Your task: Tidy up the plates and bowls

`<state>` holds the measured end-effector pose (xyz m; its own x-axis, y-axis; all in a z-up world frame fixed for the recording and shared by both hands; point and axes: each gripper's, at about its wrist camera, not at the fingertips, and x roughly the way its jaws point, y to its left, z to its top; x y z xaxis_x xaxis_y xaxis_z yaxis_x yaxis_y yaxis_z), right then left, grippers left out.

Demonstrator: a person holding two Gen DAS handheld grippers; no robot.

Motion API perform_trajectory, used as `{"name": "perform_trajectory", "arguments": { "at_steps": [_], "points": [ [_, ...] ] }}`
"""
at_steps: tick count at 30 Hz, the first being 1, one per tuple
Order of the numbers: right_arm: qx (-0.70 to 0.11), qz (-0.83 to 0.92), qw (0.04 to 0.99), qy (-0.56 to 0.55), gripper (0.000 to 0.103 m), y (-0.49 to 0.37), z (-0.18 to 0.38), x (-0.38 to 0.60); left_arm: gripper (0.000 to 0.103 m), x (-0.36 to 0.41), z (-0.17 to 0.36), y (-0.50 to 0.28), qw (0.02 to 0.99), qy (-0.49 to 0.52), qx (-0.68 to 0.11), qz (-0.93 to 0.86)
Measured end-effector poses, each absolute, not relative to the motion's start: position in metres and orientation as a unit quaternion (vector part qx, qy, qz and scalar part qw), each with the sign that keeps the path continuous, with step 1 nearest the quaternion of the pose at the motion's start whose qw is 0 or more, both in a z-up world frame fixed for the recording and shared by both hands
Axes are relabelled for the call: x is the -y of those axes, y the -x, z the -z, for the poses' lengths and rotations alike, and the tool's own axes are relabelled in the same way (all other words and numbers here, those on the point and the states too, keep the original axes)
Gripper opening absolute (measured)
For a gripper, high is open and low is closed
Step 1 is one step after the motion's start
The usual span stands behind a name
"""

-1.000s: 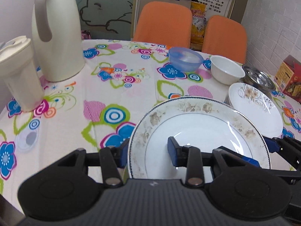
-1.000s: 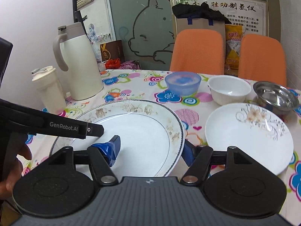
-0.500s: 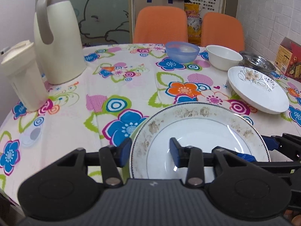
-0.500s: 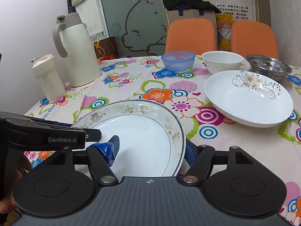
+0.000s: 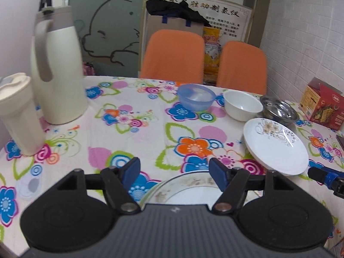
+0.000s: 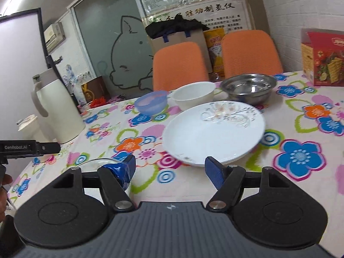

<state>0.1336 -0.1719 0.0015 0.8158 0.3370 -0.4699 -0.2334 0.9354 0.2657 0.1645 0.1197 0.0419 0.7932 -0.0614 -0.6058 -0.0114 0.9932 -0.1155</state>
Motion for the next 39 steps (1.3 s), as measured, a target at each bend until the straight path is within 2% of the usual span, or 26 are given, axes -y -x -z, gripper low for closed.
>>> {"name": "perform_trajectory", "arguments": {
  "at_steps": [7,16,23,26,27,31,32,33,34,39],
  "points": [
    [-0.295,-0.094,0.945,-0.106,0.058,-0.17,0.004,0.216,0.072,-0.054,-0.022,-0.233,0.917,0.04,-0.383,0.103],
    [-0.347,-0.098,0.931,-0.058,0.059,-0.243,0.027,0.213,0.072,-0.011,0.003,-0.328,0.878,0.054,-0.454,0.144],
    [-0.355,-0.115,0.927,-0.033,0.062,-0.26,0.036,0.2,0.072,0.008,0.014,-0.341,0.873,0.03,-0.463,0.147],
    [-0.346,-0.114,0.931,-0.015,0.063,-0.258,0.039,0.194,0.067,0.013,0.015,-0.34,0.879,0.007,-0.456,0.141],
    [-0.341,-0.115,0.933,-0.005,0.064,-0.257,0.04,0.192,0.06,0.015,0.016,-0.34,0.879,-0.002,-0.455,0.142],
    [-0.324,-0.117,0.939,-0.005,0.065,-0.253,0.043,0.193,0.058,0.017,0.017,-0.338,0.883,-0.008,-0.448,0.14],
    [-0.325,-0.115,0.939,-0.007,0.065,-0.253,0.042,0.192,0.055,0.017,0.016,-0.337,0.884,-0.007,-0.446,0.14],
    [-0.327,-0.111,0.938,-0.009,0.066,-0.254,0.042,0.19,0.048,0.018,0.016,-0.336,0.884,-0.005,-0.444,0.142],
    [-0.326,-0.115,0.938,-0.009,0.066,-0.254,0.042,0.188,0.046,0.02,0.015,-0.335,0.886,-0.008,-0.442,0.138],
    [-0.316,-0.11,0.942,0.003,0.062,-0.25,0.043,0.181,0.042,0.023,0.012,-0.329,0.887,-0.009,-0.446,0.119]
  ]
}}
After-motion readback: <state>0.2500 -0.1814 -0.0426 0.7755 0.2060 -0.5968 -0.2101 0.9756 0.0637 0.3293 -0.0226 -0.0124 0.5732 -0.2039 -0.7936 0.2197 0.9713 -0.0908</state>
